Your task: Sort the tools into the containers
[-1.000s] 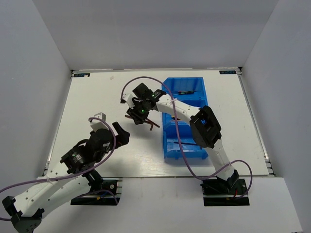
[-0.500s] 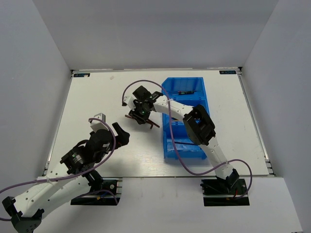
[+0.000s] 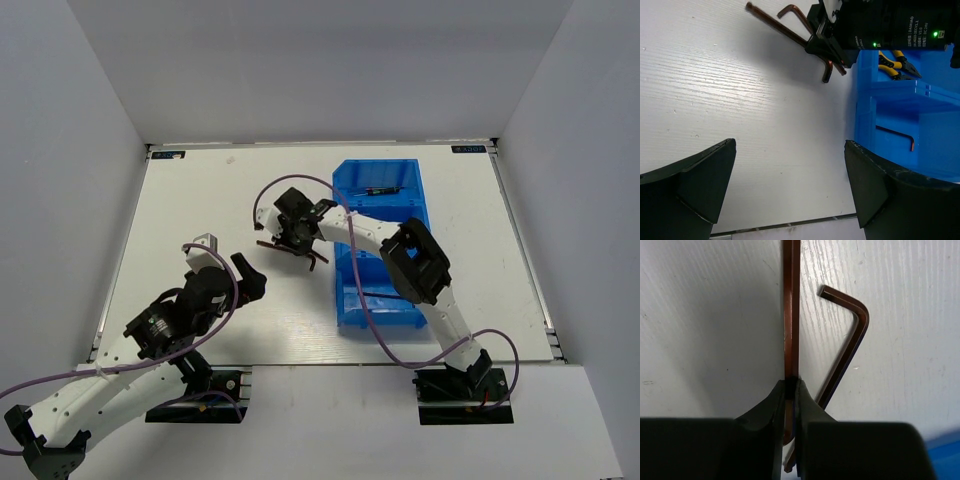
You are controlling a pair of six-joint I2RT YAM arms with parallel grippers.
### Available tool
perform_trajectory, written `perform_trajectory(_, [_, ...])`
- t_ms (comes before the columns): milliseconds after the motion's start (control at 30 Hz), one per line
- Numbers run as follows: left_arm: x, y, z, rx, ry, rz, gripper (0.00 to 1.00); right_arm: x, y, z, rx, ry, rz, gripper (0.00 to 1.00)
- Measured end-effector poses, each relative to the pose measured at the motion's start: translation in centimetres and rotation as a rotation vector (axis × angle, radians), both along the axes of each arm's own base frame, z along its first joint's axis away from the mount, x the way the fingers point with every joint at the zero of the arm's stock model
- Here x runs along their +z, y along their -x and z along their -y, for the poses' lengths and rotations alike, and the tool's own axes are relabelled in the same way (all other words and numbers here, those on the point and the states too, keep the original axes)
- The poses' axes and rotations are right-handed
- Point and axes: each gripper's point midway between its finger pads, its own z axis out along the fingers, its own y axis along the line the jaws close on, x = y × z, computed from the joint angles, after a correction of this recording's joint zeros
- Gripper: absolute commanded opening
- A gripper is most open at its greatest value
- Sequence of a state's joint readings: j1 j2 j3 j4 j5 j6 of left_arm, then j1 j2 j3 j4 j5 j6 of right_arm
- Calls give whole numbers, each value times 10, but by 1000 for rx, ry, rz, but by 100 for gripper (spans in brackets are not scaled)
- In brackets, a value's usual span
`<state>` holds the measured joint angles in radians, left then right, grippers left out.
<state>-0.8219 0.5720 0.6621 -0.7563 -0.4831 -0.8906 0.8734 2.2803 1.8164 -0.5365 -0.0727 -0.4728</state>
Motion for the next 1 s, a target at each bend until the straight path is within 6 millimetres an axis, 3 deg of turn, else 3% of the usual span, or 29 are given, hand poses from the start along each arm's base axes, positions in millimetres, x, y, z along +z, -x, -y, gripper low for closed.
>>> perform_trajectory(33, [0,0,0,0,0,0,99,0,1,1,0,6,9,0])
perform_trajectory(200, [0,0,0,0,0,0,99,1,7,2,3,6,-12,0])
perform_trajectory(367, [0,0,0,0,1,1,99,14,47,6,42,-16,-270,0])
perform_trajectory(467, [2,-1,1,0,7,8,99,45,57,-4,50,-92,-378,0])
perform_trajectory(567, [5,-3,3,-4,14,22,99,87,56,-19,61,-216,-410,0])
perform_trajectory(667, [10,-4,4,-15,16,46,99,129,56,-13,55,-309,-436,0])
perform_trajectory(800, [12,-11,8,-42,-19,70,99,176,51,19,43,-342,-365,0])
perform_trajectory(900, [0,-22,17,-50,-104,25,92,195,51,64,47,-321,-278,0])
perform_trajectory(967, [-9,-32,24,-43,-150,-9,72,197,55,105,54,-282,-249,0])
perform_trajectory(1000, [-13,-37,27,-35,-170,-22,68,195,55,125,58,-262,-241,0])
